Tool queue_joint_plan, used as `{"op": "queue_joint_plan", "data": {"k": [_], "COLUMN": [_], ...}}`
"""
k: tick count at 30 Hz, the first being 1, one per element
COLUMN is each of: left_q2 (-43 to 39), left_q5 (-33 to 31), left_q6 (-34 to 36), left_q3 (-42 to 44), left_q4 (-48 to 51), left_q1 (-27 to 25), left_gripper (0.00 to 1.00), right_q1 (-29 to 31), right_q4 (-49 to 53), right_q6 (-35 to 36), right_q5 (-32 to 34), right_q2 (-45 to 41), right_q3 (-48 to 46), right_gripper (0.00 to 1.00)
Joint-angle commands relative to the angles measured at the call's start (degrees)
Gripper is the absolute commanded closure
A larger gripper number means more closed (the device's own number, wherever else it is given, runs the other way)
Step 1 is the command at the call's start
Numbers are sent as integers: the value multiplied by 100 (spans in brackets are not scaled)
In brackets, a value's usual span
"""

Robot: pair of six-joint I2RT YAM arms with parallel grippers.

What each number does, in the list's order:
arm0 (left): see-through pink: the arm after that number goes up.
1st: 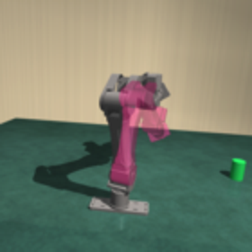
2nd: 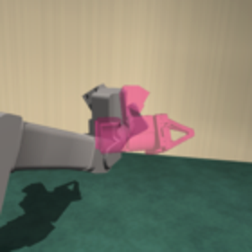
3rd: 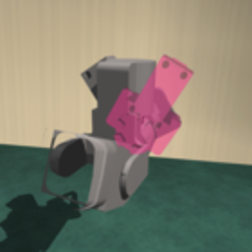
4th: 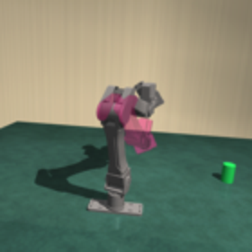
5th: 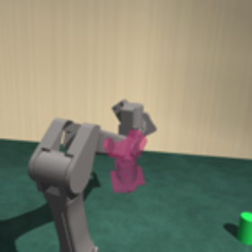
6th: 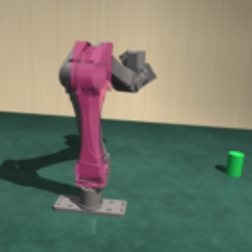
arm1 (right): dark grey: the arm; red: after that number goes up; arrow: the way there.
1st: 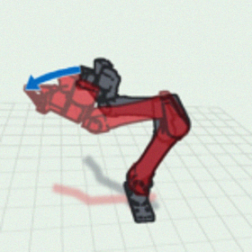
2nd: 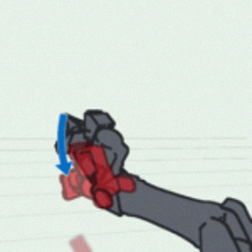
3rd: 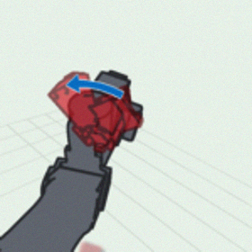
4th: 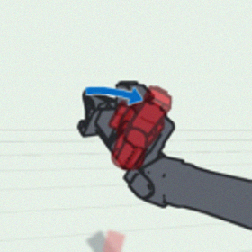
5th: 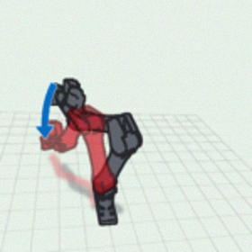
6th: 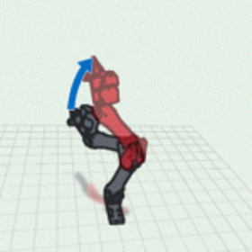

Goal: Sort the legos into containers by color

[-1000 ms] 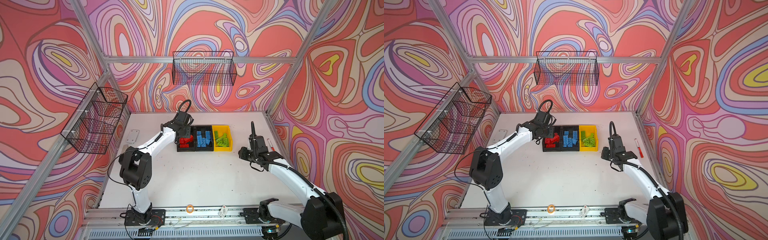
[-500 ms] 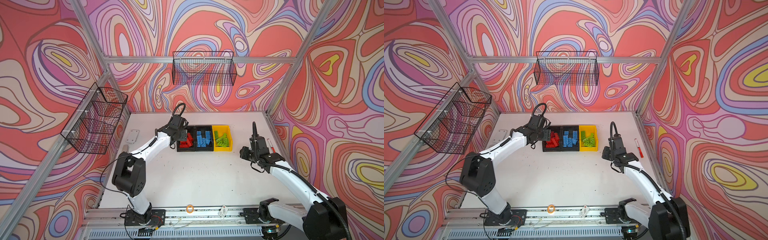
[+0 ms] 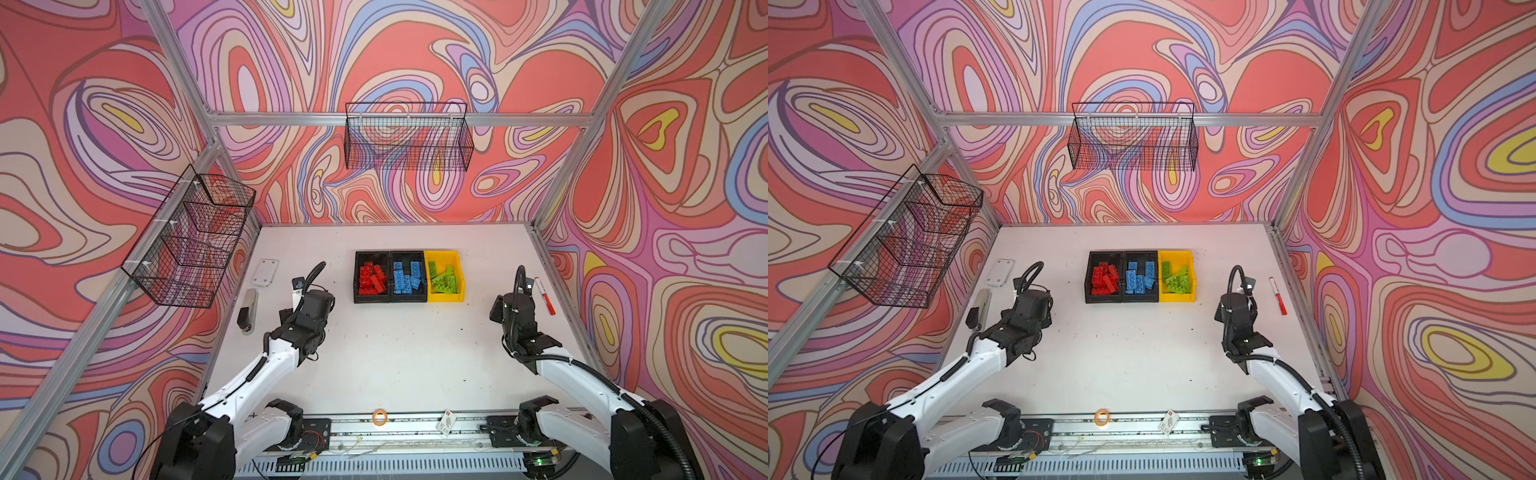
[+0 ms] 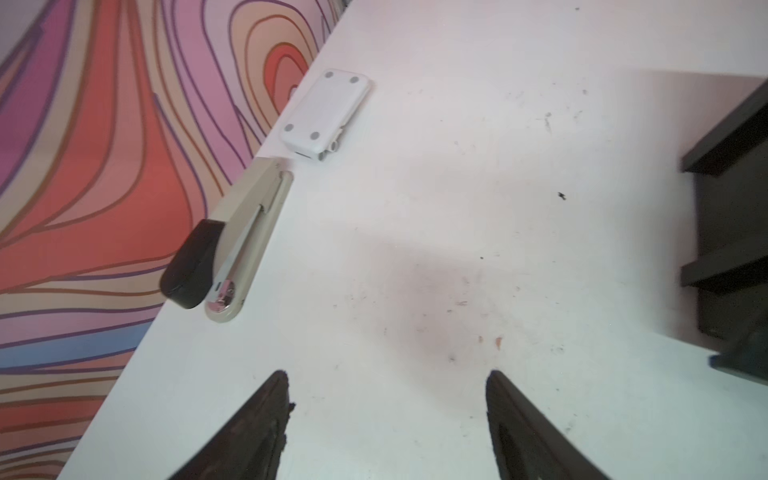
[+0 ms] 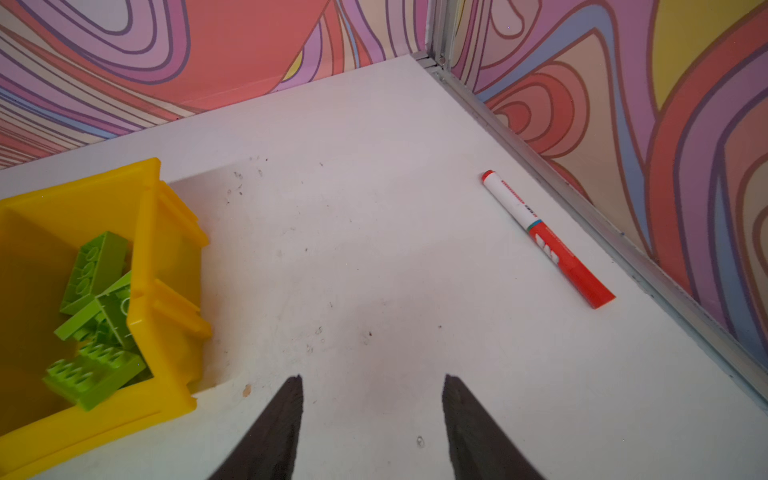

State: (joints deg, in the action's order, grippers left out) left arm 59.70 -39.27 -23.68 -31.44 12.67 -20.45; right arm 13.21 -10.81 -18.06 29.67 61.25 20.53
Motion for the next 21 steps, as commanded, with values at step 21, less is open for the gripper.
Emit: {"op": "queue_joint_plan", "data": {"k": [21], "left_q2": [3038], "left_q5": [-224], "left_q6": [3239], "left_q3": [1132], "left_q4": [-7623], "left_q1": [410], "left_gripper": [19], "right_q1": [-881], "right_q4": [-5492], "right_q6": [1116], "right_q5": [-361], "right_q2": [3033], "right_q3": [-244], "right_gripper": [40]}}
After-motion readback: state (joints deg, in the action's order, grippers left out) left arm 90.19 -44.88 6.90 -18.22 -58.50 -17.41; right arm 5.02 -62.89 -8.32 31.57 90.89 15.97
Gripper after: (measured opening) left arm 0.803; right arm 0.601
